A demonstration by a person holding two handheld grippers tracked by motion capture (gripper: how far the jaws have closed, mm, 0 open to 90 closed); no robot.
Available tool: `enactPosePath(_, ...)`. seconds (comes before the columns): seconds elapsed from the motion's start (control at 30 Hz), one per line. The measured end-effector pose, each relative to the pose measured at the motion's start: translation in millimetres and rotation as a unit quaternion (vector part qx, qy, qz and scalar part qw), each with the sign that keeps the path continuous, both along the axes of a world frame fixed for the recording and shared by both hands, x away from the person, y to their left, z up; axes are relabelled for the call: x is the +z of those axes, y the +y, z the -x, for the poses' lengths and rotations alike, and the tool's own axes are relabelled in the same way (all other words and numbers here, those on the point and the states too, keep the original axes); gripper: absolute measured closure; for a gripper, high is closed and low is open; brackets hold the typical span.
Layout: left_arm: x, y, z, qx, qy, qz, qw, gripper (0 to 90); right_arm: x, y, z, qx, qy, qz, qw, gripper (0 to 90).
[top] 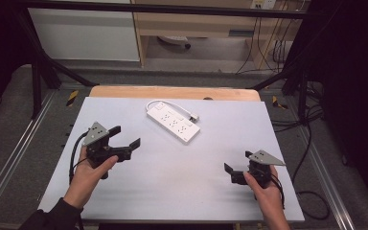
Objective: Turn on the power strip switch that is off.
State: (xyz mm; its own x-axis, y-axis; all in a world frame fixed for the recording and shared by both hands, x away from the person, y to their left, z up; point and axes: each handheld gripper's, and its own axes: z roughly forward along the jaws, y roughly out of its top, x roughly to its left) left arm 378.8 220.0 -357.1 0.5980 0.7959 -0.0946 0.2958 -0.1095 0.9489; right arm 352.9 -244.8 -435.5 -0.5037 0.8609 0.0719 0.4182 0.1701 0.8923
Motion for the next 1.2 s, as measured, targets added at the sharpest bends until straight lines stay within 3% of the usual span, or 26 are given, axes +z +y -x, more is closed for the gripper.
enactPosePath(0.27, 1.1, -5.9, -7.4, 0.0, -0.003, 0.005, 1.0, 10.0, -0.3, 0.3, -0.3, 0.001, 0.0, 0.002, 1.0, 2.8)
enactPosePath(0.6, -1.5, -17.0, -26.0, 0.017, -0.019, 0.004, 0.9997, 12.6, -0.8, 1.2, -0.5, 0.002, 0.003, 0.003, 1.0, 2.8)
enactPosePath(1.2, -6.4, -41.5, -47.2, -0.001, -0.004, -0.016, 0.9999, 8.1, 0.0, 3.1, 0.3, 0.009, 0.002, 0.003, 1.0, 2.7)
